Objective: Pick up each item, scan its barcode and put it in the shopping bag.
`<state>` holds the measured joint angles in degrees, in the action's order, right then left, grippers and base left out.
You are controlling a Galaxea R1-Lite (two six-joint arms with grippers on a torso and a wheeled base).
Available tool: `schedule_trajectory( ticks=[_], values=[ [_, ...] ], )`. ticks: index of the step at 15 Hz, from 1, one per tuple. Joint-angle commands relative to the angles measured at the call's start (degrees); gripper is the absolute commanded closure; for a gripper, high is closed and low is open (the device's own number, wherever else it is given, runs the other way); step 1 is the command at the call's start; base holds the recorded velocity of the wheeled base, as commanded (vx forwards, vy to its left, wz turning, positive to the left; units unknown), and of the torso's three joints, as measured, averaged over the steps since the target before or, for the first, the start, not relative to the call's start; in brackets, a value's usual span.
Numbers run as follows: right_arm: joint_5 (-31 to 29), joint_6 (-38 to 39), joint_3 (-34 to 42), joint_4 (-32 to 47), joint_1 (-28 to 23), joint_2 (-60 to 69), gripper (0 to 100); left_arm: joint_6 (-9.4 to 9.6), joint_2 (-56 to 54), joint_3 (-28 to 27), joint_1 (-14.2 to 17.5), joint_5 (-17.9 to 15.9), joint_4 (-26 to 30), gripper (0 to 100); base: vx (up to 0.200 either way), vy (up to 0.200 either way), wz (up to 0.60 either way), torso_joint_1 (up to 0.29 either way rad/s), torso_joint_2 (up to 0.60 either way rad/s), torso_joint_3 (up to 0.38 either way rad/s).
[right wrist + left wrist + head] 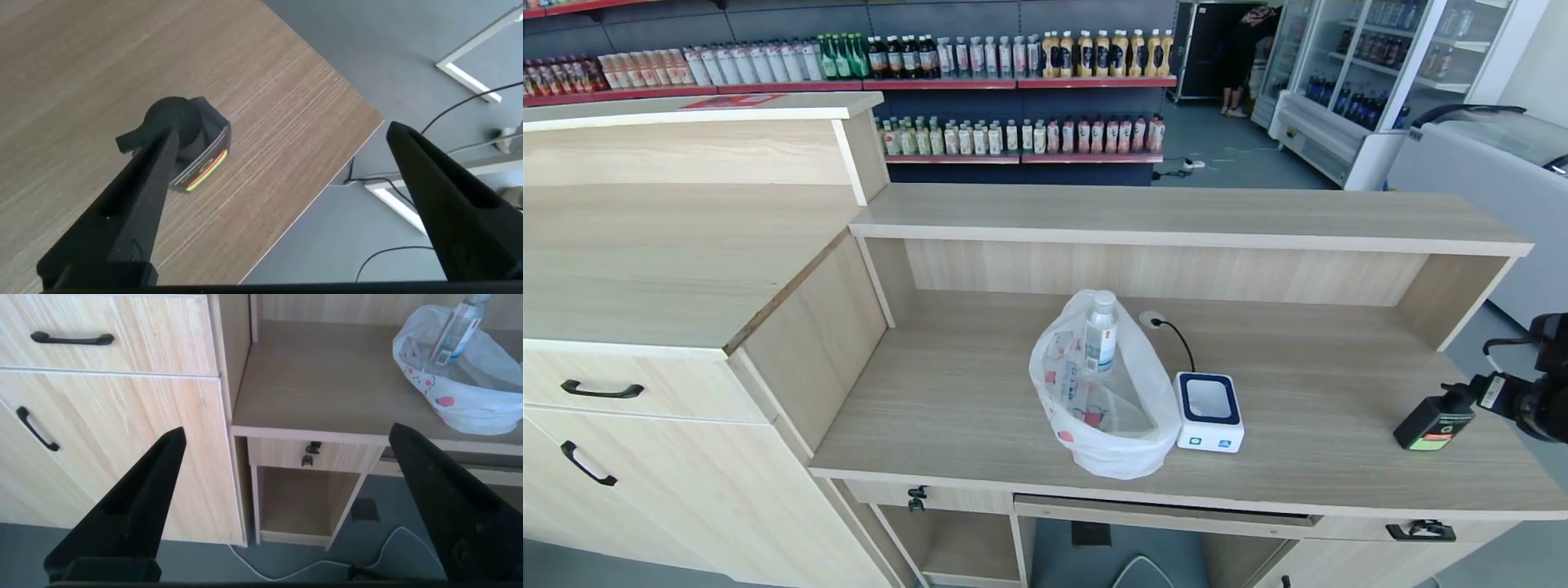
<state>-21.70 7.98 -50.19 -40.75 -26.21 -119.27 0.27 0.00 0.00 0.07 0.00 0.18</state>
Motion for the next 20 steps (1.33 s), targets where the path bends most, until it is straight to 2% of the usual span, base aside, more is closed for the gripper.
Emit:
schedule_trajectory(
  ticks=[1, 6, 12, 20],
  values=[
    [0.0, -0.9, -0.9, -1.5, 0.3, -4.1, 0, 0.0, 0.1, 0.0, 0.0, 0.1, -0.1, 0, 0.0, 0.0, 0.0, 0.0, 0.0, 0.0],
    [0.2, -2.0, -3.4, -4.2, 2.2, -7.6, 0, 0.0, 0.1, 0.0, 0.0, 0.0, 0.0, 0, 0.0, 0.0, 0.0, 0.0, 0.0, 0.0],
    [1.1, -1.9, -2.7, -4.2, 6.3, -4.2, 0, 0.0, 0.1, 0.0, 0.0, 0.1, 0.0, 0, 0.0, 0.0, 0.0, 0.0, 0.0, 0.0],
    [1.2, -3.0, -2.8, -7.3, 6.6, -9.0, 0, 0.0, 0.1, 0.0, 0.0, 0.1, 0.0, 0, 0.0, 0.0, 0.0, 0.0, 0.0, 0.0]
  ],
)
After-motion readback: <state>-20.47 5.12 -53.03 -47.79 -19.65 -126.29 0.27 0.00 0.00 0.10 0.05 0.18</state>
